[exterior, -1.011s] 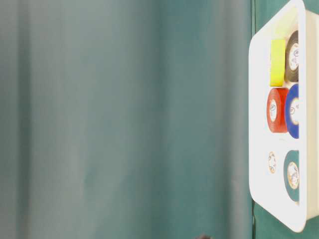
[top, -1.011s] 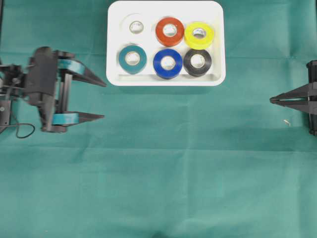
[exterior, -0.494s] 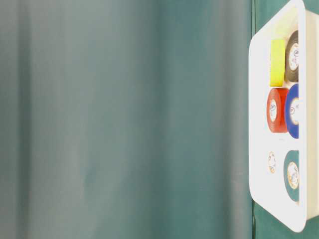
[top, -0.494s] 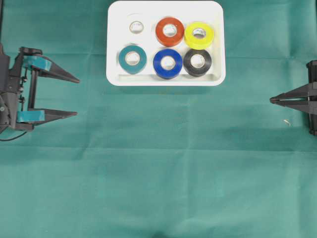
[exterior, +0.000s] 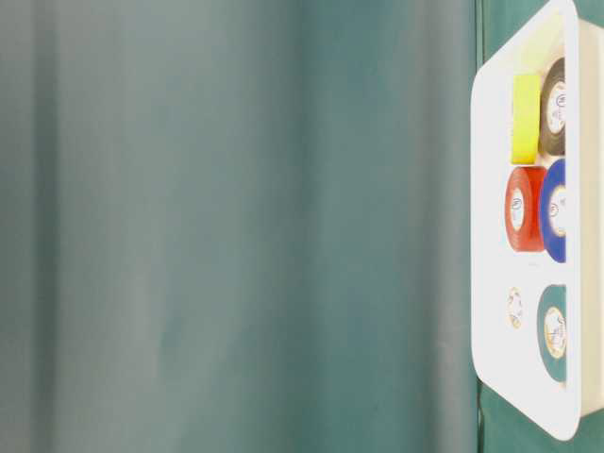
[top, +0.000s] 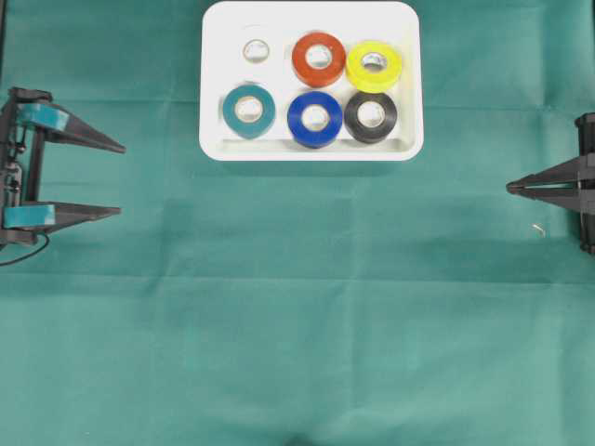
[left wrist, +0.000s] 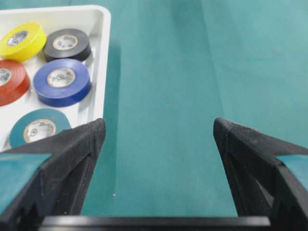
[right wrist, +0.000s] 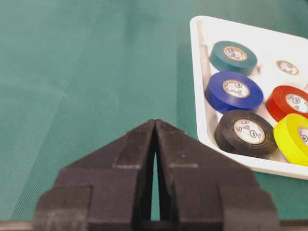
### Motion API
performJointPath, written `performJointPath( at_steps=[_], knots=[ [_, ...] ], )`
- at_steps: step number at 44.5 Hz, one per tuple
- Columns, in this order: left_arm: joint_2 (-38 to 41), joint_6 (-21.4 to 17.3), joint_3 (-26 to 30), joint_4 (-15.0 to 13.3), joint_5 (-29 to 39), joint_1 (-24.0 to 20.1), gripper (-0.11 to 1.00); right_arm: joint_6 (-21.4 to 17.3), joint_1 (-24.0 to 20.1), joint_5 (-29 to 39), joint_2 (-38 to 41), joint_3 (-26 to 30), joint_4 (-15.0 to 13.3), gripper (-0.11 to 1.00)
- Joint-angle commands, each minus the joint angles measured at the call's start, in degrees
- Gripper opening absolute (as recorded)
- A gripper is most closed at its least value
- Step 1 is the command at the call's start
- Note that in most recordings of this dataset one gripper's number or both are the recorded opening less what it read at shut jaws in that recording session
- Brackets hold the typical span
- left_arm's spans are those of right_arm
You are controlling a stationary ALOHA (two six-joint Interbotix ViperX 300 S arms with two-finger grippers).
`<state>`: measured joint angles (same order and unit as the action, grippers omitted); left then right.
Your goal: Put the tape into the white case with the left arm.
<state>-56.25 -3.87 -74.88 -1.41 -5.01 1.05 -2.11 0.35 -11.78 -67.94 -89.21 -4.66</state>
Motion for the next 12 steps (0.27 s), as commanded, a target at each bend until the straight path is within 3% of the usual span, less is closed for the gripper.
performJointPath(
  at_steps=[1,12],
  knots=[
    [-1.67,0.00,-0.26,-0.18,-0.18,0.18,0.92,-0.09,0.00,-0.26,0.35,0.97,0.00,-0.09],
    [-5.89,0.09,-2.29,-0.18,0.79,0.09,0.92,-0.09,0.09,-0.26,0.35,0.88,0.00,-0.09]
  ],
)
